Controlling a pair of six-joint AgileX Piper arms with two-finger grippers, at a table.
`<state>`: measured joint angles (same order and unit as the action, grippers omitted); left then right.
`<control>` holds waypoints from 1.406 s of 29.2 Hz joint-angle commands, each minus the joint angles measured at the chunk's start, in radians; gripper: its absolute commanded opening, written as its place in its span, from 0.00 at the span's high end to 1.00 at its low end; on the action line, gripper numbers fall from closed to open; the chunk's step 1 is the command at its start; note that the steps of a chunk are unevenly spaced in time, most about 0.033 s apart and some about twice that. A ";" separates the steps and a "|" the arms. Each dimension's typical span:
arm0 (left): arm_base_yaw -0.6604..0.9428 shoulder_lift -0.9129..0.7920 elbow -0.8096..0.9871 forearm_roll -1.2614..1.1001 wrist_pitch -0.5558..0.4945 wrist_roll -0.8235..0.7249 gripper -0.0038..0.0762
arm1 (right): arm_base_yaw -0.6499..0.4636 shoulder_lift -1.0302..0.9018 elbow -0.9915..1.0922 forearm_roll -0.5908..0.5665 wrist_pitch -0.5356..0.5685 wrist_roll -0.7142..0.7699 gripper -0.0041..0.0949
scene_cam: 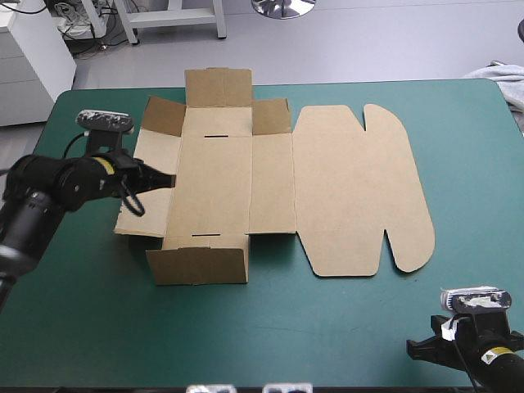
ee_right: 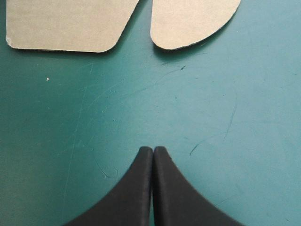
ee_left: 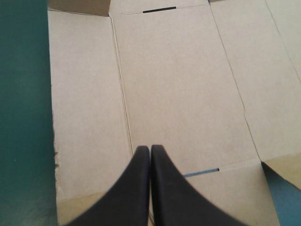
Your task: Fold the box
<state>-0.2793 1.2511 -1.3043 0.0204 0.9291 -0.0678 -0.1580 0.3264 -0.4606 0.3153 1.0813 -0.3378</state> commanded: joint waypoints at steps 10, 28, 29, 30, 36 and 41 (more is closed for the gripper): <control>0.362 0.336 -0.287 -0.508 0.043 0.273 0.96 | 0.004 0.008 -0.023 0.022 -0.046 -0.009 0.98; 0.716 0.472 -0.272 -0.677 0.355 0.608 0.96 | 0.004 0.008 -0.023 0.022 -0.046 -0.009 0.98; 0.716 0.486 -0.272 -0.680 0.362 0.628 0.96 | 0.004 0.008 -0.023 0.022 -0.046 -0.009 0.98; 0.715 0.496 -0.269 -0.678 0.362 0.628 0.96 | 0.004 0.008 -0.023 0.022 -0.046 -0.009 0.98; 0.706 0.541 -0.243 -0.678 0.362 0.634 0.94 | 0.004 0.008 -0.023 0.022 -0.046 -0.007 0.98; 0.706 0.546 -0.243 -0.678 0.362 0.668 0.78 | 0.004 0.008 -0.023 0.022 -0.046 -0.007 0.98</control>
<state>0.4333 1.8428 -1.5244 -0.6074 1.2211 0.5657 -0.1580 0.3264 -0.4606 0.3156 1.0813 -0.3378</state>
